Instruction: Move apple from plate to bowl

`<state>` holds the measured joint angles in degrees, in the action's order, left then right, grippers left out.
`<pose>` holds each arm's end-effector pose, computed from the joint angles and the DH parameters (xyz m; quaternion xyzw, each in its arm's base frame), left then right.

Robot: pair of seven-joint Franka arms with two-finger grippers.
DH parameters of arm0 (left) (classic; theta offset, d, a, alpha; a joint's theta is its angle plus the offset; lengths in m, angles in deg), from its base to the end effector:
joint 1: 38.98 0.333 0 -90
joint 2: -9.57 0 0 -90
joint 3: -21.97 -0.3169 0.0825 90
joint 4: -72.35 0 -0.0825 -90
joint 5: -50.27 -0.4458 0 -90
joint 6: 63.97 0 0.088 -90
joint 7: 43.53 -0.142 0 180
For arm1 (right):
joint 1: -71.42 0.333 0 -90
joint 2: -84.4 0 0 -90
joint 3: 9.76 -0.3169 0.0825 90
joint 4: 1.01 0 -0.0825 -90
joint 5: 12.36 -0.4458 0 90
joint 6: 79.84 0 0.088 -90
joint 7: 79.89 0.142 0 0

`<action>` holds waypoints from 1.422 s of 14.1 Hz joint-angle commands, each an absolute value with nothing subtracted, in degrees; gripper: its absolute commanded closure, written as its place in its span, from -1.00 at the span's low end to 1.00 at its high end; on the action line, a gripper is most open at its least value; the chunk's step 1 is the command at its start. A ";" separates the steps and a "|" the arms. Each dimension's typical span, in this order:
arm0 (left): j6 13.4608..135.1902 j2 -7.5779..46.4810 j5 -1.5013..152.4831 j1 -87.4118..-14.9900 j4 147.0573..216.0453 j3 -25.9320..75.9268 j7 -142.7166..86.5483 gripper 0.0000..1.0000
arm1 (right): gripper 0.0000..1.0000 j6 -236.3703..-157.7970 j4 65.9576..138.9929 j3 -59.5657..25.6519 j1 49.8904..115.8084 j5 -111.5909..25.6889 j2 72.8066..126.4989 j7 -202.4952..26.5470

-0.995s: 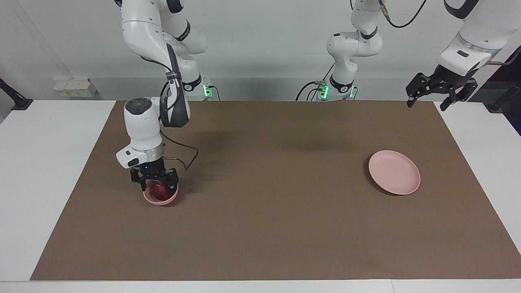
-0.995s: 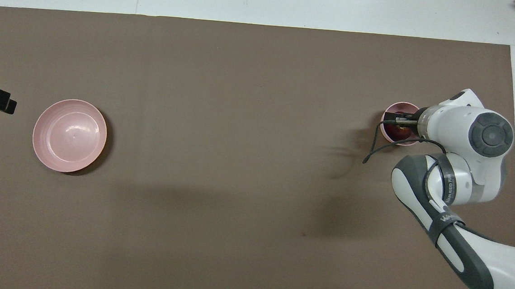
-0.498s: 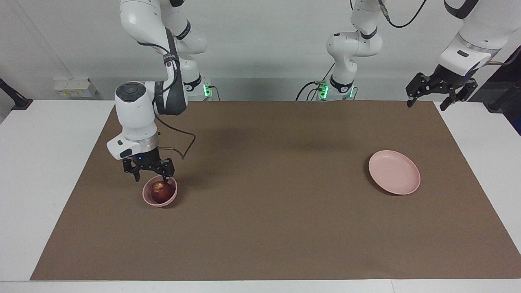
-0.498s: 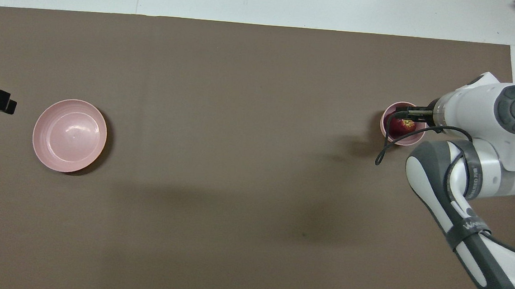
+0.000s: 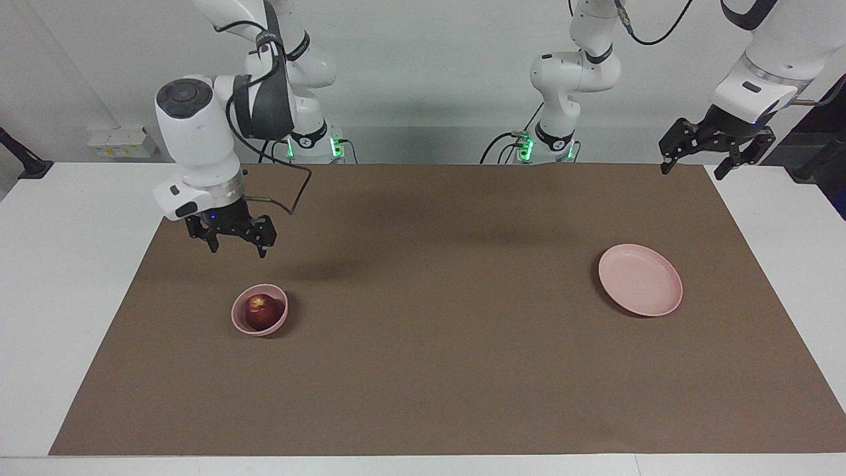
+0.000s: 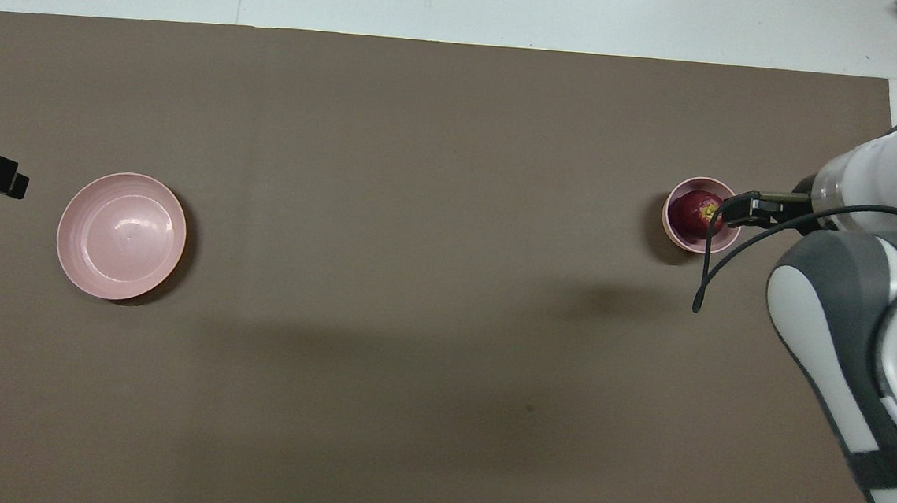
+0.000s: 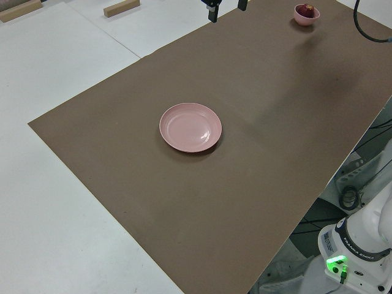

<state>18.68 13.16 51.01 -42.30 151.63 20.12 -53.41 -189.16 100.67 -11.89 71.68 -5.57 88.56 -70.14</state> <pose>0.6215 -0.0186 0.6390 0.9950 -0.0997 -0.0015 0.0055 0.6533 0.0144 0.4651 0.9969 -0.0463 0.0360 0.0516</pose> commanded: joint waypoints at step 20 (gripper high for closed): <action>18.21 12.03 50.35 -41.80 152.69 20.48 -52.84 -1.00 | -1.00 -169.66 91.36 -10.72 69.23 -12.71 83.70 -72.24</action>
<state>18.64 13.16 51.01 -42.29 151.63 20.12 -53.39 -169.96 92.69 -10.57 69.66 -11.81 82.86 -70.27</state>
